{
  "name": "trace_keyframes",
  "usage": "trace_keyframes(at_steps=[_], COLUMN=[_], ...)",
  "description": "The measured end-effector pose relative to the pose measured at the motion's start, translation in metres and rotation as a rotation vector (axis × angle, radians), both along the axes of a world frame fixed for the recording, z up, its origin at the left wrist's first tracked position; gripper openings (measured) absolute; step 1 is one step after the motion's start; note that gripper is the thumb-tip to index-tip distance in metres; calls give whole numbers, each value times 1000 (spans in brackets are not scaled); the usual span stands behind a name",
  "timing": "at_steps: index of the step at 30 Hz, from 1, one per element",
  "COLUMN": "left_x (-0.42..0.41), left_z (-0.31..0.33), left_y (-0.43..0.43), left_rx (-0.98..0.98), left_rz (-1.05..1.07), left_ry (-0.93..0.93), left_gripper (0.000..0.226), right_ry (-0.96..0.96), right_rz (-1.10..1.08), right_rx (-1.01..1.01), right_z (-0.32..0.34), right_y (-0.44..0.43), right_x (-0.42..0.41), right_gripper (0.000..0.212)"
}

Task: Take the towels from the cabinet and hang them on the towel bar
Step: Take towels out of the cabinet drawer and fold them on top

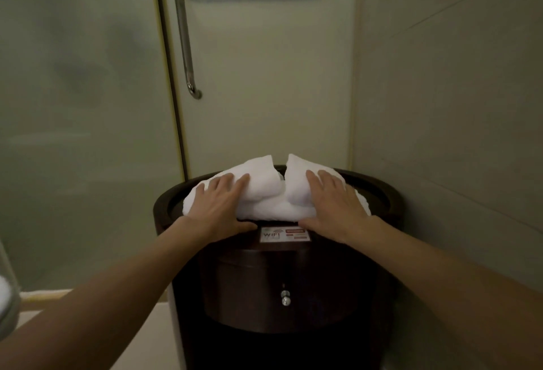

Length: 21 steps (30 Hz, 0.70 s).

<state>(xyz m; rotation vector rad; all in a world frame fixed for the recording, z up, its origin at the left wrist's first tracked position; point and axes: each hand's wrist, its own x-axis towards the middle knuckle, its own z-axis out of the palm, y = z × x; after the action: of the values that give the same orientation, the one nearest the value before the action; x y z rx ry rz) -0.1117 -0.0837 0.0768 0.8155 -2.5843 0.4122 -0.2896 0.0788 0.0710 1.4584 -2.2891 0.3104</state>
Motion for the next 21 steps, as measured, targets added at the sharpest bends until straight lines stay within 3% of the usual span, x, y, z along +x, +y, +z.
trace_keyframes(at_steps=[7,14,21], left_x=[-21,-25,-24], left_z=[6,9,14], left_y=[-13,-12,-6], left_rx=[-147,-134,-95], left_rz=[-47,-55,-98], left_ry=[-55,-166,-68], left_gripper=[91,87,65], right_ry=[163,214,216], right_rz=[-18,29,64], right_rx=[53,50,2], right_z=[1,5,22], right_y=[-23,-29,-25], right_x=[-4,2,8], right_gripper=[92,65,53])
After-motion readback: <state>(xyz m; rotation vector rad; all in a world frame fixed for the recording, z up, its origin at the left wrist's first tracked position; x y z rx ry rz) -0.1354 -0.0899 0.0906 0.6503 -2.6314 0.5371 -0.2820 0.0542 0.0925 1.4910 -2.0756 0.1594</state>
